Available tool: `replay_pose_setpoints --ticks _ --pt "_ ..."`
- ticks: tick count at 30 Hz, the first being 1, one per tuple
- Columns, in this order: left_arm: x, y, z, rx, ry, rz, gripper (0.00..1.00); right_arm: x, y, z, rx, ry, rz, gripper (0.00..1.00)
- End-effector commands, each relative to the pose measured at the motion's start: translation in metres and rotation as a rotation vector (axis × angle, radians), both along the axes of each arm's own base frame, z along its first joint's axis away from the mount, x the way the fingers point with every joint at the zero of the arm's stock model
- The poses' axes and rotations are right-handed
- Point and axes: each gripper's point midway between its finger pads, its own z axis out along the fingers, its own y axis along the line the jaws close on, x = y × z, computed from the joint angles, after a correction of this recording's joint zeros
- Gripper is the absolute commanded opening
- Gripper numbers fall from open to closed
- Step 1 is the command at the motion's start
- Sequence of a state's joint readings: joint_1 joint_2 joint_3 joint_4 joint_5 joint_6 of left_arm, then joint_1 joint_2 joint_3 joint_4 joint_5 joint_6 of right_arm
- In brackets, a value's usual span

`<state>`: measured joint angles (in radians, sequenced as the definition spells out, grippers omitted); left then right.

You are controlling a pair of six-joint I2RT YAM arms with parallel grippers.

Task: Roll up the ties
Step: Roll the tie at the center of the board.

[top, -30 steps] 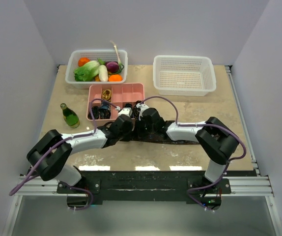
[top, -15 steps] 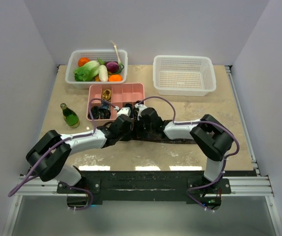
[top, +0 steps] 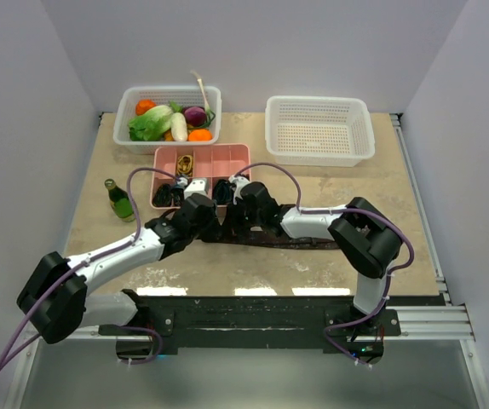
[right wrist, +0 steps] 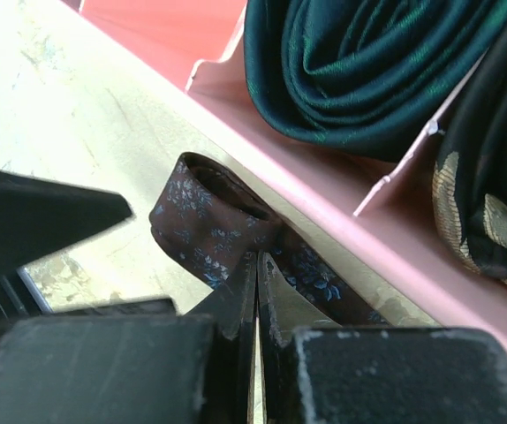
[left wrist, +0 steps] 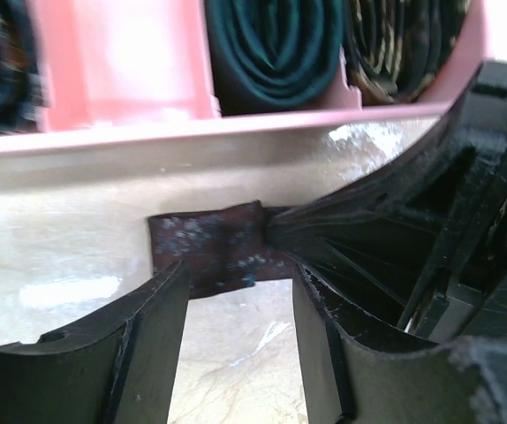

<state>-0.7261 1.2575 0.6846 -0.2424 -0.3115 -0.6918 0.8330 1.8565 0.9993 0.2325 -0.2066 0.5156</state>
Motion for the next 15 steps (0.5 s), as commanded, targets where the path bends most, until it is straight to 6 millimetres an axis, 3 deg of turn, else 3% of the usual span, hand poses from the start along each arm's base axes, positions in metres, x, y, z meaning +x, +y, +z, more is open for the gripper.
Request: replay_pose_setpoints --ticks 1,9,14,15 --pt "0.005 0.023 0.005 0.016 -0.026 0.060 0.56 0.006 0.016 0.042 0.085 -0.057 0.023 0.00" --pt "0.002 0.040 -0.017 -0.102 0.010 0.068 0.60 0.009 0.019 0.049 0.100 -0.074 0.029 0.00" --pt "0.004 0.040 -0.023 -0.145 -0.006 0.071 0.63 0.011 0.021 0.028 0.063 -0.054 0.031 0.00" --pt "0.005 0.041 -0.024 -0.154 -0.008 0.081 0.67 0.012 0.021 0.025 0.055 -0.052 0.028 0.00"
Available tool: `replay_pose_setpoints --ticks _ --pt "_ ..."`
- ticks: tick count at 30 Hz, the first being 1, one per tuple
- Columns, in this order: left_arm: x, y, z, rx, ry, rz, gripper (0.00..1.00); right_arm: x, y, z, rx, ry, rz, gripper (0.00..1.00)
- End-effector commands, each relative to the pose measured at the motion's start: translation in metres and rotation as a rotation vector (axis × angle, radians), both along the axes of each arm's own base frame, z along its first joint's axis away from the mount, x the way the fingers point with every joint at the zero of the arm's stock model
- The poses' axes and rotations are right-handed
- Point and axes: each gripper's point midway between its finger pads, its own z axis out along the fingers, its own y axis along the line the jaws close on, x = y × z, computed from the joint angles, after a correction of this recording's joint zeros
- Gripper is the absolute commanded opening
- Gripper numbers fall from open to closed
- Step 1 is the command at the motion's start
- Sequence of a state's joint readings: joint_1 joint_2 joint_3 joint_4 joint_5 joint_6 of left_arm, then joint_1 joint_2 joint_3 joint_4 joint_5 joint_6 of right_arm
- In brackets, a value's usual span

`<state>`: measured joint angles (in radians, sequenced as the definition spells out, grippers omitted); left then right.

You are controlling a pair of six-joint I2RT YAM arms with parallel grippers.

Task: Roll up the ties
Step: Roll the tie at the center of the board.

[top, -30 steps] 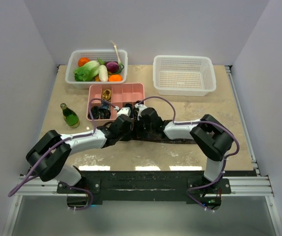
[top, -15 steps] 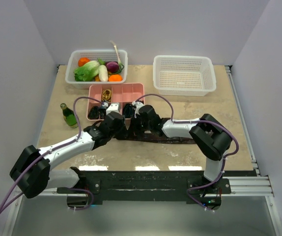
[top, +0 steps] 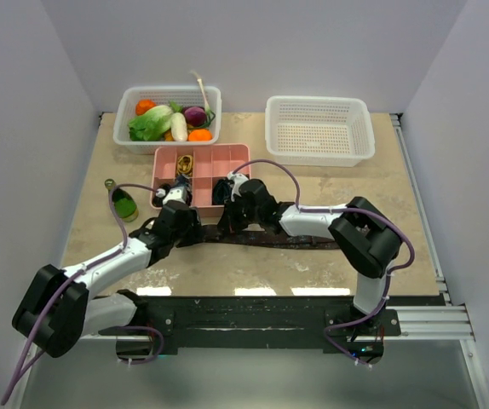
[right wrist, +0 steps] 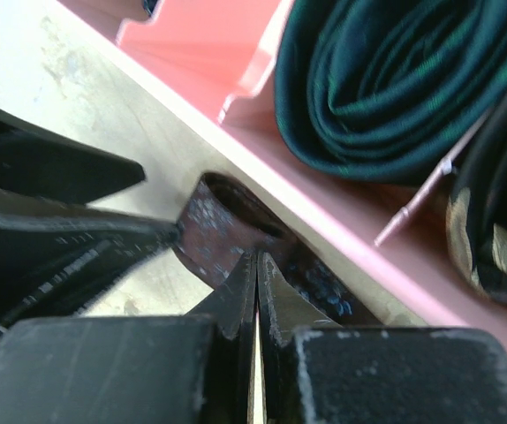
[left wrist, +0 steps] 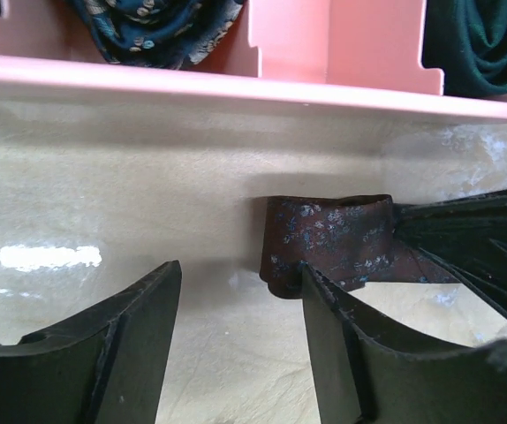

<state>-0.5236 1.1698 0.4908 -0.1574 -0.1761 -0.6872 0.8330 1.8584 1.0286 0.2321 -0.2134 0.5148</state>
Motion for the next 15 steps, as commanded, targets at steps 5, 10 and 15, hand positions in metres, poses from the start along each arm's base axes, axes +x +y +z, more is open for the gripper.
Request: replay_pose_setpoints --ticks 5,10,15 --pt "0.014 -0.018 0.012 -0.170 -0.116 -0.027 0.73 0.008 0.012 0.003 0.008 -0.034 0.016 0.00" --pt "0.013 -0.017 0.005 -0.219 -0.110 -0.027 0.71 0.004 0.008 -0.008 -0.007 -0.015 0.015 0.00" --pt "0.012 -0.019 0.005 -0.302 -0.135 -0.034 0.69 0.001 0.006 -0.019 -0.020 0.002 0.014 0.00"
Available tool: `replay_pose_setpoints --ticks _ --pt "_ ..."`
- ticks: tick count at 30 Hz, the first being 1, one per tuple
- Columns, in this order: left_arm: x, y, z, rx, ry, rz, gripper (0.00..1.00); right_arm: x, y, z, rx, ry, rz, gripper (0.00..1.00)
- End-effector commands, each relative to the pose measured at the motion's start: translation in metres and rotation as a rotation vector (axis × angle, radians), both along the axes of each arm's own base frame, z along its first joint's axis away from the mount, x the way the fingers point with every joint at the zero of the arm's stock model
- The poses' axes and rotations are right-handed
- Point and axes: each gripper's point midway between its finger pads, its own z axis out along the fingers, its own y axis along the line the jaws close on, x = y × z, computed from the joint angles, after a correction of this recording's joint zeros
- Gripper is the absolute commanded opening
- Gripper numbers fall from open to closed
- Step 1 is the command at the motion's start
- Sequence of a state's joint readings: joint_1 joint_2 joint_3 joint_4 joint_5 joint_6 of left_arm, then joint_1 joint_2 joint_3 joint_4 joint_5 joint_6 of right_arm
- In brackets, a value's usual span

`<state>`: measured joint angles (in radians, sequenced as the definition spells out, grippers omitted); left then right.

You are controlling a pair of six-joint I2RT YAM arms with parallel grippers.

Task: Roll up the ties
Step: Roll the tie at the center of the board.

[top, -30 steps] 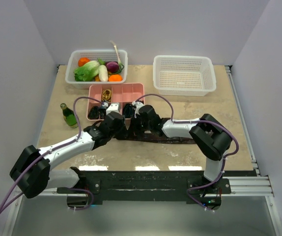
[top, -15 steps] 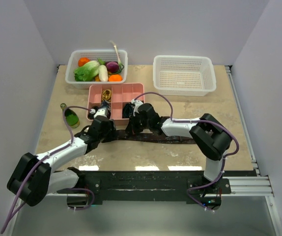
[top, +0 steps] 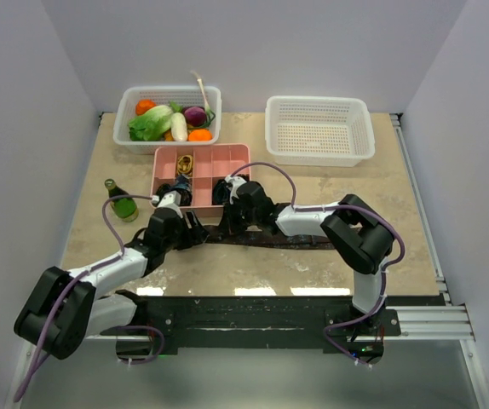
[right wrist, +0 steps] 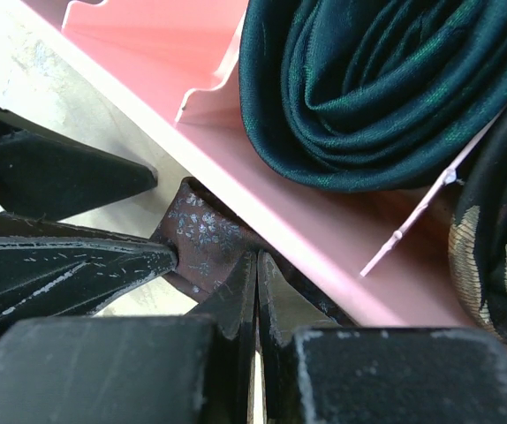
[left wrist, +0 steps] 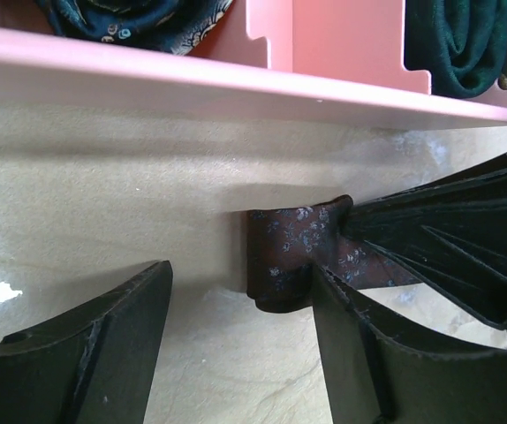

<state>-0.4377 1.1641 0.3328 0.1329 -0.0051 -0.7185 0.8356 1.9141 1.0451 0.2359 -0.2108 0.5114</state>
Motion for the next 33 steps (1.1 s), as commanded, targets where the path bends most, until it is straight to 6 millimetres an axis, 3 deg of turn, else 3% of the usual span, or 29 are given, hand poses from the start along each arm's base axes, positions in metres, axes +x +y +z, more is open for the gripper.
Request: replay_pose_setpoints --ticks 1,9,13,24,33 --pt "0.010 -0.012 0.020 -0.135 -0.092 -0.020 0.68 0.001 0.004 0.000 0.008 -0.018 0.010 0.00" --pt "0.006 -0.013 0.016 -0.219 -0.090 -0.025 0.70 0.001 0.008 0.007 0.035 -0.022 0.014 0.00" --pt "0.002 -0.021 0.009 -0.271 -0.068 -0.054 0.66 0.001 0.008 0.014 0.049 -0.032 0.007 0.00" --pt "0.001 -0.023 0.003 -0.290 -0.053 -0.053 0.44 -0.007 0.016 0.032 0.096 -0.040 0.018 0.00" --pt "0.001 -0.022 0.000 -0.262 -0.051 -0.068 0.22 -0.015 0.018 0.032 0.093 -0.031 0.026 0.00"
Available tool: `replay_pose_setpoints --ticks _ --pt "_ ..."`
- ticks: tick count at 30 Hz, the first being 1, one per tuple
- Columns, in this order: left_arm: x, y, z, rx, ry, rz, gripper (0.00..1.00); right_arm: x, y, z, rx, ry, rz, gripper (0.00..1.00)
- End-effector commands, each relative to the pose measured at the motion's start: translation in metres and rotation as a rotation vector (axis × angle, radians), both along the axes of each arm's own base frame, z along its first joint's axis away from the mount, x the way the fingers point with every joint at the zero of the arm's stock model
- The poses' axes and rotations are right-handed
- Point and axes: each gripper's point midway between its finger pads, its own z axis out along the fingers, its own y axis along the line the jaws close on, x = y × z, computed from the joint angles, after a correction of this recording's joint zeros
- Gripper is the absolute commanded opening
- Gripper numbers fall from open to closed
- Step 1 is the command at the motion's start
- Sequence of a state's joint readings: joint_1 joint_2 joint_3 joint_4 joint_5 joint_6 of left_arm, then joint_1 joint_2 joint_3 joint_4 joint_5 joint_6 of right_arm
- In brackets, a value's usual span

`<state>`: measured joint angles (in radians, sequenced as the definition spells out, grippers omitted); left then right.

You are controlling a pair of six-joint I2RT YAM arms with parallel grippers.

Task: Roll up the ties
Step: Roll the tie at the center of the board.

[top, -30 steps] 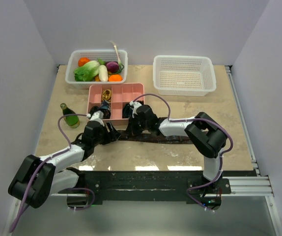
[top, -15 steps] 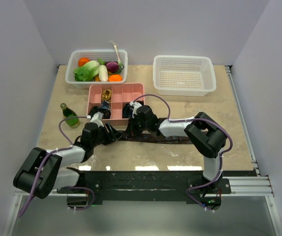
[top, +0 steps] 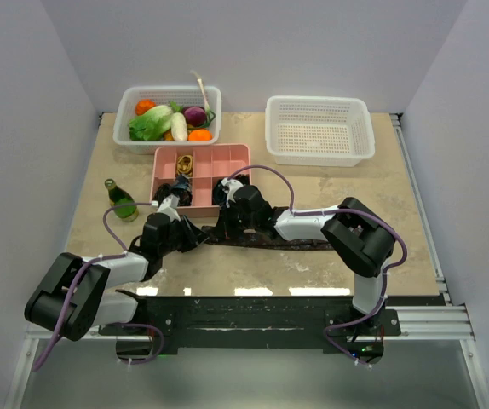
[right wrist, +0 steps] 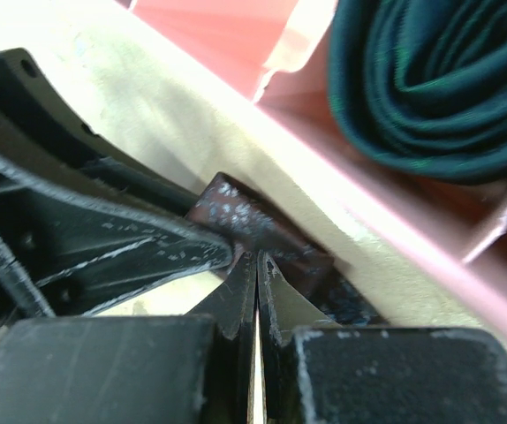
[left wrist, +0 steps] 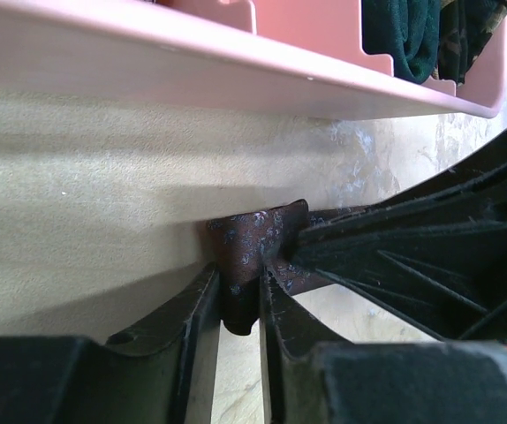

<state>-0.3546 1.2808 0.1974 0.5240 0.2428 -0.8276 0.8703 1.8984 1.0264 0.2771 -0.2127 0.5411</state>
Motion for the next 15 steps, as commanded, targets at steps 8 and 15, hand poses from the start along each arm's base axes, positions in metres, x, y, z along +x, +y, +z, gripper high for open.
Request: replay_pose_setpoints --ticks 8,15 --pt "0.008 0.003 0.007 0.093 -0.023 -0.049 0.11 0.004 0.007 0.030 0.048 -0.049 -0.004 0.00" --pt "0.013 0.015 0.018 0.207 -0.009 -0.051 0.07 0.008 0.012 0.026 0.035 -0.045 0.009 0.00"
